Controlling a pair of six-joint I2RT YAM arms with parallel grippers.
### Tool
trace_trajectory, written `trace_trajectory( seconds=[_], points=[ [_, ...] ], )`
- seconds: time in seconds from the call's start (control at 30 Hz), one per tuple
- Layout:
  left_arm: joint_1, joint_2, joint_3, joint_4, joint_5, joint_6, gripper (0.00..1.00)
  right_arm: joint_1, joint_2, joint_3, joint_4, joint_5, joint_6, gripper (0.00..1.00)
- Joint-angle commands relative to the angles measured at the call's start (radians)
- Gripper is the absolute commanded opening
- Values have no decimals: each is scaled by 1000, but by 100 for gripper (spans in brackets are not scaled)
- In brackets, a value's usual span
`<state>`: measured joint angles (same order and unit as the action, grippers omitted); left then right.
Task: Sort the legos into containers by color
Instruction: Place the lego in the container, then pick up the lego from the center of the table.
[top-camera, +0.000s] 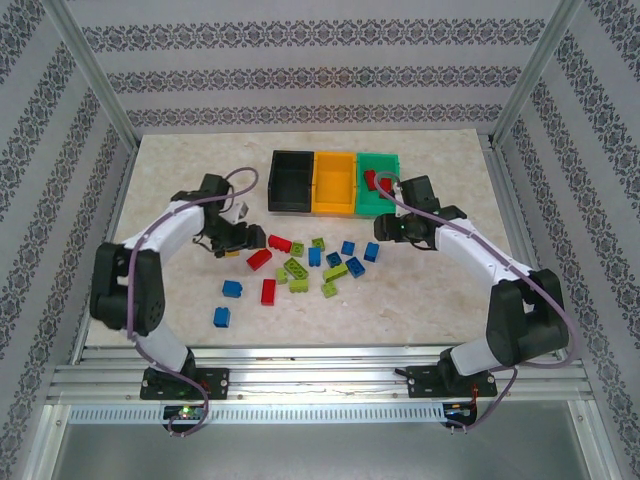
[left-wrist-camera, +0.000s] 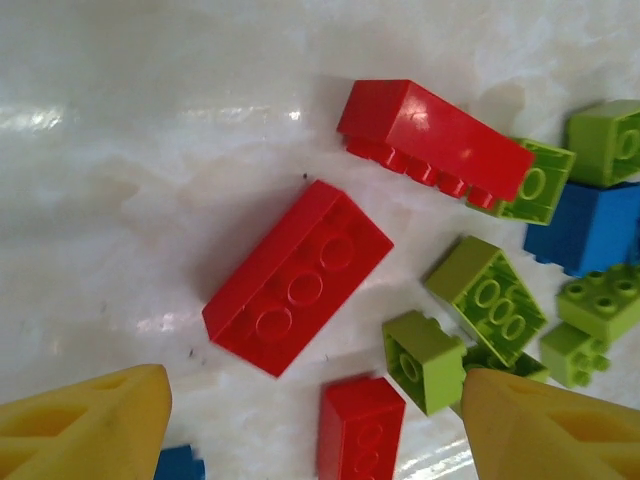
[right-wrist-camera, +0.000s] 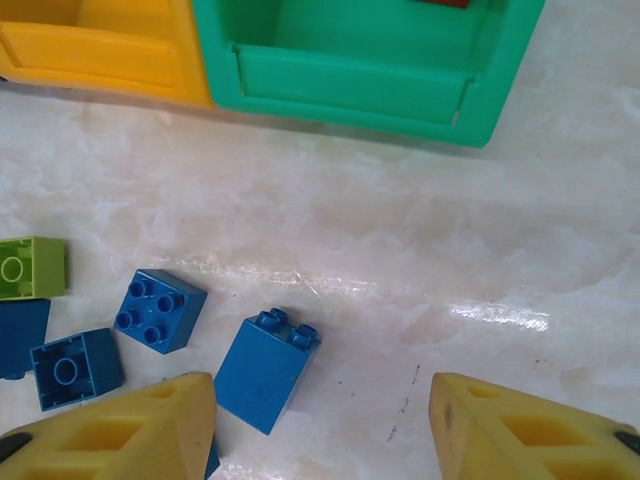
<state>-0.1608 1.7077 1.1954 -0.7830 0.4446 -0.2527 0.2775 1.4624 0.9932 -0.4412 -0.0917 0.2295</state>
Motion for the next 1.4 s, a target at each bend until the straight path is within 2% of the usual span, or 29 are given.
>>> trace_trajectory(
  seconds=[0.0,0.3,0.4,0.53,0.73,0.8,0.87,0.93,1.17,1.37],
  points=[
    [-48,67,79,-142,-147,72,76,11,-41,-38,31,35,-17,59],
    [-145,202,193,-204,-250,153,75,18,-111,-121,63,57,-3,60],
    [-155,246,210,-204,-236,154,69,18,-112,-125,72,49,2,60],
    [-165,276,219,-207,-276,156,67,17,-115,-122,74,44,2,60],
    [-166,275,197,-184,-264,153,49,17,-132,-135,82,47,5,60],
    [-165,271,194,-185,-261,153,40,18,-139,-140,84,46,8,60],
    [-167,253,193,-184,-245,151,32,18,-146,-145,84,49,8,60],
    [-167,219,191,-180,-232,142,30,16,-152,-152,88,47,12,60],
    [-173,109,253,-154,-95,65,28,-32,-175,-197,127,-19,70,60],
    [-193,151,440,-80,25,-37,28,-97,-215,-251,133,-57,136,60]
  ],
)
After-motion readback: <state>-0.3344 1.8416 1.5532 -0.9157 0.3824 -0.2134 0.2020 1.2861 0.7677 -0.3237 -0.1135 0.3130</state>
